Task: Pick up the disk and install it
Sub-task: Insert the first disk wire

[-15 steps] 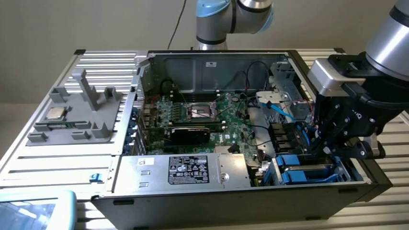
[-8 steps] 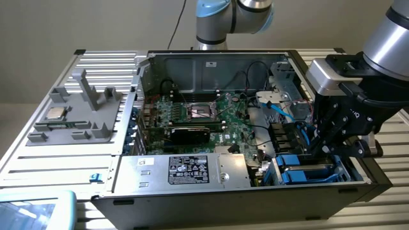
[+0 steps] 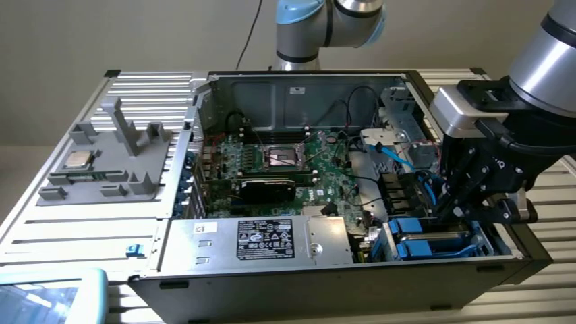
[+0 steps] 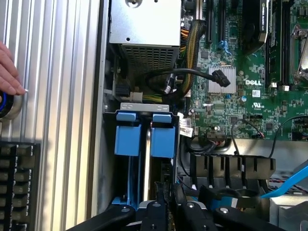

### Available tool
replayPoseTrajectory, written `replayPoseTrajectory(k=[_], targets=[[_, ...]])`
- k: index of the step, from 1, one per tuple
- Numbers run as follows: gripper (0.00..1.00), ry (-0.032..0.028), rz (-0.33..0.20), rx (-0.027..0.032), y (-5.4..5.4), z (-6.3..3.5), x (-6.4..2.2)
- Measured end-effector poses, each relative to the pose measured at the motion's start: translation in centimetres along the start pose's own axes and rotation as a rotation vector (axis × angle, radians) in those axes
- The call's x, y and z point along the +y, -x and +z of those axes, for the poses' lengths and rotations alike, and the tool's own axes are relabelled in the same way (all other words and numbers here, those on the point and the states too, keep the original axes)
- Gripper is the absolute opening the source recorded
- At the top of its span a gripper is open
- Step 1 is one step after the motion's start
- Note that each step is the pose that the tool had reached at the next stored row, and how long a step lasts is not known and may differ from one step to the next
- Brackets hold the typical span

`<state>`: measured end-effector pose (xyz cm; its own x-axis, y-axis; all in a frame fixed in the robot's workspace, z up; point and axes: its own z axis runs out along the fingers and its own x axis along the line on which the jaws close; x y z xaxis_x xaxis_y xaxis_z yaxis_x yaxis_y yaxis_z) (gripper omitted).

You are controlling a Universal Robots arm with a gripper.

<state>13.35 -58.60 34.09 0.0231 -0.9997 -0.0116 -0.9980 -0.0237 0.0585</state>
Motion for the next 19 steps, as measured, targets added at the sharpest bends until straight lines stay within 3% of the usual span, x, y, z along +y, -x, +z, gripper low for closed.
replayPoseTrajectory(k=[4,8,19], targets=[[0.16,-0.0036,0.002,0.0001,-0.01,0.13,0.06],[0.16,-0.0115,0.005,0.0001,0.00,0.21,0.24],[0.16,-0.0141,0.029,-0.0011,-0.06,0.37,0.25]])
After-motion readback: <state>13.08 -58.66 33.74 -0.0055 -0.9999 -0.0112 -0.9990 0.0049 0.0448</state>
